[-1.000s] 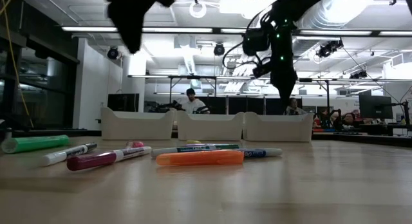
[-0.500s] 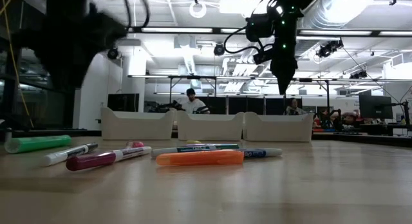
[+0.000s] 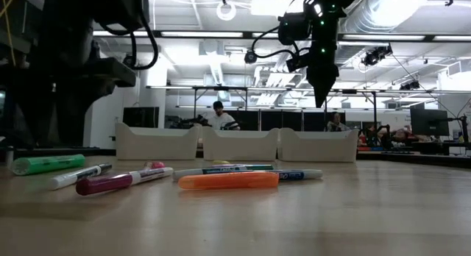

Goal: Pick & Place Markers
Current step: Put the green highlighter pen into the right white bin

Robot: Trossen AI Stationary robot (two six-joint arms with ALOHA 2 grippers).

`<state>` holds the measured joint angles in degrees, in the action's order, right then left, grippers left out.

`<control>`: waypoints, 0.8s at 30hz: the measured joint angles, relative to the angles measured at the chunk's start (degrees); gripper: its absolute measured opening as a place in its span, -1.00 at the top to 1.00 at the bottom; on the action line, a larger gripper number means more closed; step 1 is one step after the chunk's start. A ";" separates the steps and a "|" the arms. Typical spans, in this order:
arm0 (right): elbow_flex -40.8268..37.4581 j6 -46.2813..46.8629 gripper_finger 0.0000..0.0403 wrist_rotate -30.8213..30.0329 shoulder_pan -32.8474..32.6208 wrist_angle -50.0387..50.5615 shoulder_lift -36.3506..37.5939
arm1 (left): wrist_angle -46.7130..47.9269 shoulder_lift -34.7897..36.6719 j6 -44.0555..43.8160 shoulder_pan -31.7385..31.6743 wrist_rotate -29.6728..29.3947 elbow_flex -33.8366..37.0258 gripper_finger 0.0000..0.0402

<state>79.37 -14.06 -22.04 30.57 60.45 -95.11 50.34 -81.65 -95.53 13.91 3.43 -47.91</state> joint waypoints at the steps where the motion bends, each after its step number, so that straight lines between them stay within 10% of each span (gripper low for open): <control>1: 0.00 0.00 0.10 -0.02 0.00 0.02 0.00 | 0.37 0.00 -0.30 0.00 -0.51 -0.02 0.20; 24: 0.00 0.13 0.10 1.05 0.02 0.48 0.00 | -3.10 -10.26 -2.57 -0.02 -0.01 -0.20 0.20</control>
<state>79.37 -13.93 -20.99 30.59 60.93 -95.11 47.24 -91.91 -98.09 13.89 3.42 -48.10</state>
